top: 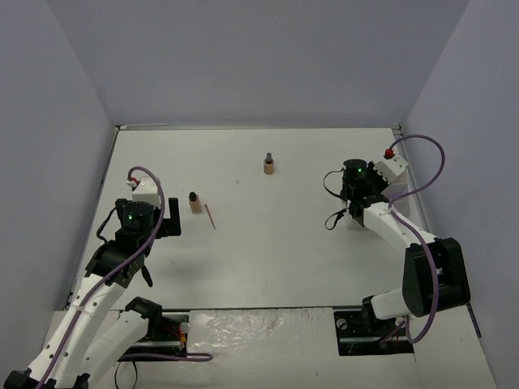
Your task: Organize the makeup
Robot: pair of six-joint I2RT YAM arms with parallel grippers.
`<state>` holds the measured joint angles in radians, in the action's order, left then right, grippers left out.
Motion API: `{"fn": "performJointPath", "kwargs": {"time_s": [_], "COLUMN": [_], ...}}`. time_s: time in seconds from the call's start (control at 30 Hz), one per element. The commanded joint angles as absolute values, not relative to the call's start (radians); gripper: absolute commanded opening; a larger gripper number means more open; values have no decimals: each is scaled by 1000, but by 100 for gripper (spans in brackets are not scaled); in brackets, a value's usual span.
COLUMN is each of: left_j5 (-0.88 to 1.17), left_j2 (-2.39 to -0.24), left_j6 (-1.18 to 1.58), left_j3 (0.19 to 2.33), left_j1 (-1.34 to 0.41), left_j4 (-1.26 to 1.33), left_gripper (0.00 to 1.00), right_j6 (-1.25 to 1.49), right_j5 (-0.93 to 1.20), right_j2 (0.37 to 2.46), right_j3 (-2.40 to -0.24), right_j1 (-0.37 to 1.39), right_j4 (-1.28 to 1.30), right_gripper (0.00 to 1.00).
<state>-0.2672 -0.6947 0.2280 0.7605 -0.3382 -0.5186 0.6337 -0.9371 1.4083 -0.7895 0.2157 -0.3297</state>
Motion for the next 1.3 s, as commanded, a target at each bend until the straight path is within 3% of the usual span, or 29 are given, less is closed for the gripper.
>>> {"fn": "performJointPath", "kwargs": {"time_s": [0.0, 0.13, 0.43, 0.67, 0.9, 1.0, 1.17, 1.27], "left_j5": [-284, -277, -203, -144, -268, -302, -301, -291], "left_j2": [-706, -706, -759, -910, -1135, -1266, -1397, -1464], "left_j6": [215, 215, 301, 529, 724, 768, 833, 848], "left_j3": [790, 787, 830, 953, 1058, 1105, 1131, 1137], "left_j1": [-337, -337, -337, -345, -478, -541, -556, -558], "left_j4": [-464, -460, -510, -603, -645, -658, -633, -615], "left_gripper": [97, 97, 97, 97, 97, 92, 79, 64], "right_j6": [718, 744, 709, 508, 442, 451, 449, 430], "right_j5": [-1001, -977, -791, -521, -298, -246, -184, -167], "right_j2": [1413, 1403, 1218, 1064, 969, 909, 838, 808], "right_j3": [-787, -785, -798, -878, -913, -890, -855, -845], "right_j1": [216, 221, 235, 232, 230, 230, 230, 230], "right_j4": [-375, -349, -254, -146, -9, -3, 52, 73], "right_gripper": [6, 26, 53, 96, 100, 100, 100, 100]}}
